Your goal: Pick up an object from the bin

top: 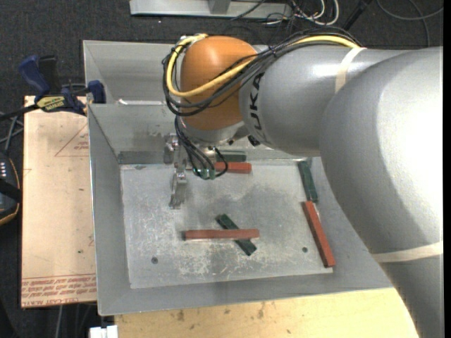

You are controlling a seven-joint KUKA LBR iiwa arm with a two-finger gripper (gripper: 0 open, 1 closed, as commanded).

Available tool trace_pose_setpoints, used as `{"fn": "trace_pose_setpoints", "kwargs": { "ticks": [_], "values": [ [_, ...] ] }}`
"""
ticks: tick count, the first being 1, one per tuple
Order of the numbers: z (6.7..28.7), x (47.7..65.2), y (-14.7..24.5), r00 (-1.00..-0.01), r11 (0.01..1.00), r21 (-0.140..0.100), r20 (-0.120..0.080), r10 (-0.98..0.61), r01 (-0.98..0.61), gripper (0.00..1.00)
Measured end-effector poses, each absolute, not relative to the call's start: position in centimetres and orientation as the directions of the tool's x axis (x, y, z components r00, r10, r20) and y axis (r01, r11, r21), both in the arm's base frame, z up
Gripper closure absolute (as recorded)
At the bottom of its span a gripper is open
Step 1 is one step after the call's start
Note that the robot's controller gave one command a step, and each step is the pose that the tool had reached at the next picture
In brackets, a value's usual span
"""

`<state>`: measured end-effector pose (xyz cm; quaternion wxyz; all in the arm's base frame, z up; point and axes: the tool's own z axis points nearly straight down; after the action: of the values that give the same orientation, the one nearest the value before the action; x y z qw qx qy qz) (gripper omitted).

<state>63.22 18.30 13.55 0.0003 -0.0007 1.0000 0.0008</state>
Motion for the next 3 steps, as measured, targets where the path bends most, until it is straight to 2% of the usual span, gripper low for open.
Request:
{"fn": "trace_pose_setpoints", "kwargs": {
  "ticks": [1, 2, 3],
  "values": [
    [12.7, 61.0, 17.3, -0.997, 0.997, 0.003, -0.007, -0.072, -0.072, 0.0],
    [9.1, 58.0, 14.6, -0.965, 0.965, 0.002, -0.002, -0.264, -0.264, 0.0],
    [8.2, 55.9, 12.8, -0.947, 0.947, 0.002, 0.0, -0.321, -0.321, 0.0]
  ]
}}
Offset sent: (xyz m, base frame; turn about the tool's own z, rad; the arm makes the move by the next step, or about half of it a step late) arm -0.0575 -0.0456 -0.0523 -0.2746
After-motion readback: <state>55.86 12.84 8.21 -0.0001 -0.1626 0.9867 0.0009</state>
